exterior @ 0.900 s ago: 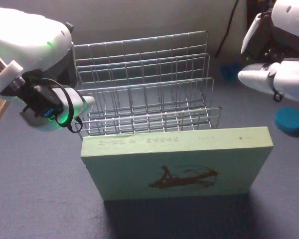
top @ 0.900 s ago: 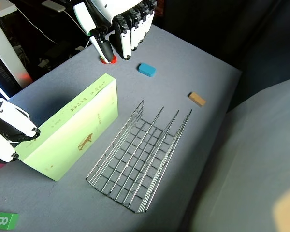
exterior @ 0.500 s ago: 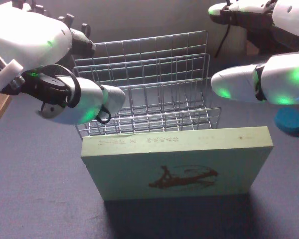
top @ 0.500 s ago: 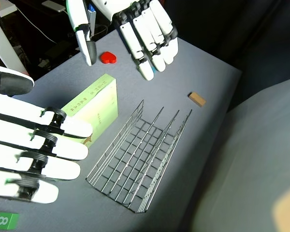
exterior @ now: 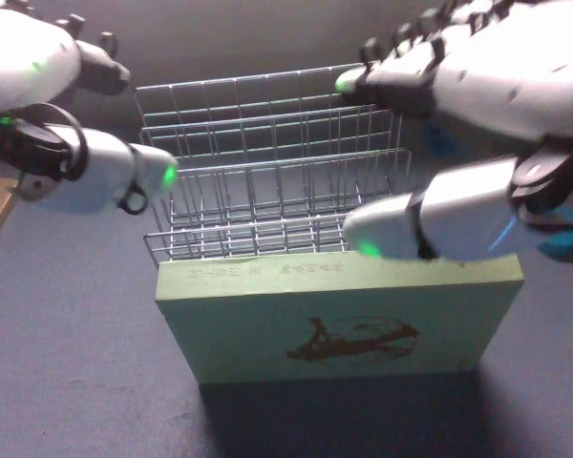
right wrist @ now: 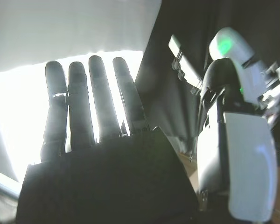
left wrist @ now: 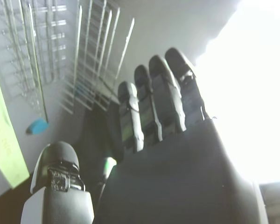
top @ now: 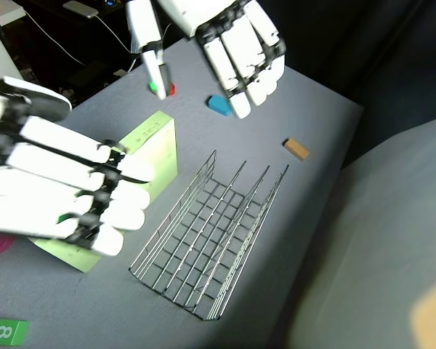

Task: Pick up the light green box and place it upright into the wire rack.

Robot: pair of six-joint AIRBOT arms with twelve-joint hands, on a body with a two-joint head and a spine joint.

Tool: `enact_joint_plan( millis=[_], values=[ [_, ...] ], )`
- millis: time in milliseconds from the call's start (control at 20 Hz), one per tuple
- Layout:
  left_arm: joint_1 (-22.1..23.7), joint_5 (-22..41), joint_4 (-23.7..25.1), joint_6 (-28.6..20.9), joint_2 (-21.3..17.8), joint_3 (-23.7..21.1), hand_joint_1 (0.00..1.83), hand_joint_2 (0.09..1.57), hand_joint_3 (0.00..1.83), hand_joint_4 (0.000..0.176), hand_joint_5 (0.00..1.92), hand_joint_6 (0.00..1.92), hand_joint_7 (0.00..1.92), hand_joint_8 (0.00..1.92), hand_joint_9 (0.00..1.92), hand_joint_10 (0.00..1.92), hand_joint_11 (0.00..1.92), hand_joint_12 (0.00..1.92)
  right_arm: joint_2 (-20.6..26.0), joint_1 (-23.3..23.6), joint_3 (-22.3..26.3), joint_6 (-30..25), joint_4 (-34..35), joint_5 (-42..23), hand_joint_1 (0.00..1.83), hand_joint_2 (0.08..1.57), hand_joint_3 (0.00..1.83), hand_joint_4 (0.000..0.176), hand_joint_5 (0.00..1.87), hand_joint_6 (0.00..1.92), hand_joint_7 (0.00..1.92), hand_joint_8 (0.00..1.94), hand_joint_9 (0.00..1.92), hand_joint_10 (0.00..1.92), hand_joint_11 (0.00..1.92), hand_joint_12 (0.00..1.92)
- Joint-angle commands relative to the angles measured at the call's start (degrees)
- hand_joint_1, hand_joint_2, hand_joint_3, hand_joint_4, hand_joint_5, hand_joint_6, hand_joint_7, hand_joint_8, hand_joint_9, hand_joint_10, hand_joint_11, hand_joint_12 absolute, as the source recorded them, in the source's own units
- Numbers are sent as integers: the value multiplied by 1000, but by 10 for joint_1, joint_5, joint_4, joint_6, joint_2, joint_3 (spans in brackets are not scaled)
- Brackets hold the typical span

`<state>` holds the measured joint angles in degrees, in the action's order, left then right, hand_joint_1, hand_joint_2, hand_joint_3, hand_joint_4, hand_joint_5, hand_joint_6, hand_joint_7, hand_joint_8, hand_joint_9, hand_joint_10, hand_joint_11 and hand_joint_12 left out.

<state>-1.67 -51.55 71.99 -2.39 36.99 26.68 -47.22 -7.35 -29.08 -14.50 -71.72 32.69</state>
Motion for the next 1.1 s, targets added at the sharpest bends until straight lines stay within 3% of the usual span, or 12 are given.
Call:
enact_joint_plan(
  millis=[0,150,300,500,600,1050],
  values=[
    [6,25,52,6,-3,3,82,1185,2,63,337,0,347,3,316,4,0,773,-6,6,2,-1,-35,5,375,1018,0,2,164,0,207,0,175,0,0,778],
    [6,36,52,16,-14,9,80,1185,1,63,336,0,349,3,323,6,0,773,-50,6,0,5,-19,68,550,1018,0,0,144,0,179,0,154,0,0,764],
    [6,42,51,39,-20,14,80,1185,1,63,335,0,352,3,324,6,0,771,-80,14,-7,12,30,76,636,1025,0,0,129,0,161,0,144,0,0,719],
    [16,49,20,122,-24,24,79,1186,1,63,335,0,351,2,324,4,0,769,-133,29,-36,18,88,98,750,1017,0,0,120,2,146,0,127,0,0,680],
    [16,64,10,157,-26,32,80,1186,1,63,324,0,338,0,323,3,0,769,-161,31,-57,17,118,100,764,1009,0,0,115,0,142,0,128,1,0,693],
    [15,76,8,201,-53,44,81,1191,2,63,325,1,341,1,325,3,0,765,-222,27,-97,11,158,121,722,1017,1,0,137,7,181,8,144,5,0,644]
  ],
)
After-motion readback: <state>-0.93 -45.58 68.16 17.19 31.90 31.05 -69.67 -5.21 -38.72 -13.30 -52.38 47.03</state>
